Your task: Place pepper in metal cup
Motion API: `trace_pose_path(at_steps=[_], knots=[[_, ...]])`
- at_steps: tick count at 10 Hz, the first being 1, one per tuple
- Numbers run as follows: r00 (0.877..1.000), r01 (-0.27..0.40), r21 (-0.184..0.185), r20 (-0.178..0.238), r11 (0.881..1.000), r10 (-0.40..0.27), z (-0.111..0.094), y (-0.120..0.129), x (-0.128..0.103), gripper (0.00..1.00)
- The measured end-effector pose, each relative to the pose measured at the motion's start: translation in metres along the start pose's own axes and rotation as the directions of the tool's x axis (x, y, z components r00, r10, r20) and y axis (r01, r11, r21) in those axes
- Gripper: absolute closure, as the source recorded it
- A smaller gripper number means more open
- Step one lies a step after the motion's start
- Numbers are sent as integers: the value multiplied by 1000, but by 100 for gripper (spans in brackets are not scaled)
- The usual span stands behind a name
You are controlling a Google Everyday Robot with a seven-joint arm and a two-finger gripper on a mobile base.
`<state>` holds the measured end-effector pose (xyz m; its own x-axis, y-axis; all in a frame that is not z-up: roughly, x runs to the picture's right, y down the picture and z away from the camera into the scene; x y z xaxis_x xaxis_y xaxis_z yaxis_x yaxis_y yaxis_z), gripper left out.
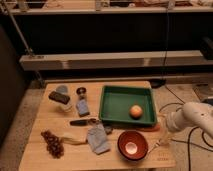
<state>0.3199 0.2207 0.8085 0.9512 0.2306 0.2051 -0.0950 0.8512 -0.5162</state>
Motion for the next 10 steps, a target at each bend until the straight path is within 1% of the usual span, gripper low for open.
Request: trace_pose_path(at_steps=[3,4,5,6,7,10], knots=[[1000,-10,-15,6,1000,10,5,1,-2,20],[1000,-12,-21,11,1000,12,8,2,-3,23],[1000,-14,-22,15,1000,14,10,2,-3,30],[1000,-14,-24,21,1000,15,12,2,-4,41],[1000,-13,-29,24,999,14,14,3,-5,44],[999,-12,-34,35,999,13,20,4,-2,44]])
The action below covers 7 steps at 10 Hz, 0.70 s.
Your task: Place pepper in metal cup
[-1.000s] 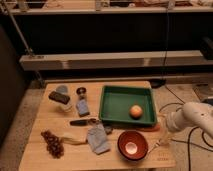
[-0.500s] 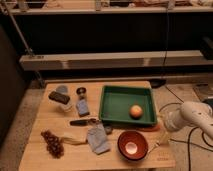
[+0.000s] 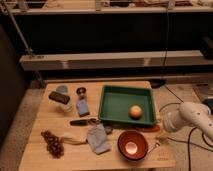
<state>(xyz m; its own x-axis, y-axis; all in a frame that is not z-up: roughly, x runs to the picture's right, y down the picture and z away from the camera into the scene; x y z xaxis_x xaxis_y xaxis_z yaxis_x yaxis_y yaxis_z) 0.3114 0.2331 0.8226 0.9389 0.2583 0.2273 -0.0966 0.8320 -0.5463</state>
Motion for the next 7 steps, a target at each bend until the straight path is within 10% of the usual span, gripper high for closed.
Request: trace_pose_path(at_steps=[5,7], knots=[[1000,-1,-1,6,1000,1,3,0,6,46],[1000,1,-6,4,1000,-1,3,1,6,64]])
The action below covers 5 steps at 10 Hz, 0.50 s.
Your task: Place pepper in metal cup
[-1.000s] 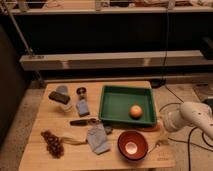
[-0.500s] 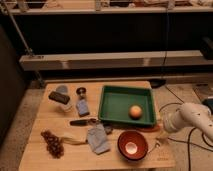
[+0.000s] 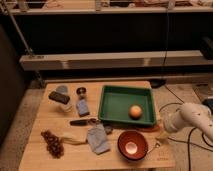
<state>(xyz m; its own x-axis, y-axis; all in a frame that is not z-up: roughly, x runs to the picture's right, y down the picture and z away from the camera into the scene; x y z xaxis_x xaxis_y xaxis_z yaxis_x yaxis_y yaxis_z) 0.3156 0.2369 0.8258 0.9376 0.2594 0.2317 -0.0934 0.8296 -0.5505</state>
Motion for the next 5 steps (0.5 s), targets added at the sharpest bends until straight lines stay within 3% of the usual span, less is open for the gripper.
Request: trace_pose_path(at_steps=[2,5], knots=[[1000,-2,1,-1,1000,2,0,1,2,83],[1000,20,27,-4,999,-20,-14,-10,-2,86]])
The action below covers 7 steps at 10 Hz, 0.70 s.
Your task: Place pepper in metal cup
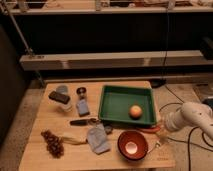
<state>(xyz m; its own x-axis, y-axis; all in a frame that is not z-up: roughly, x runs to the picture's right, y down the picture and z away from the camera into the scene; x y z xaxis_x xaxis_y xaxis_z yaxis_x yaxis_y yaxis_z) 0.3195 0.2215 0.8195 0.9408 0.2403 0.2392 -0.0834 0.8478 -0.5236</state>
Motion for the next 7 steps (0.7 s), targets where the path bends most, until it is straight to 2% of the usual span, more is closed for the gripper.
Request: trace_pose_path(at_steps=[3,7], knots=[[999,50,30,8,998,-50,-43,-20,-14,86],[988,153,65,20,986,-155,-138,-54,-49,86]])
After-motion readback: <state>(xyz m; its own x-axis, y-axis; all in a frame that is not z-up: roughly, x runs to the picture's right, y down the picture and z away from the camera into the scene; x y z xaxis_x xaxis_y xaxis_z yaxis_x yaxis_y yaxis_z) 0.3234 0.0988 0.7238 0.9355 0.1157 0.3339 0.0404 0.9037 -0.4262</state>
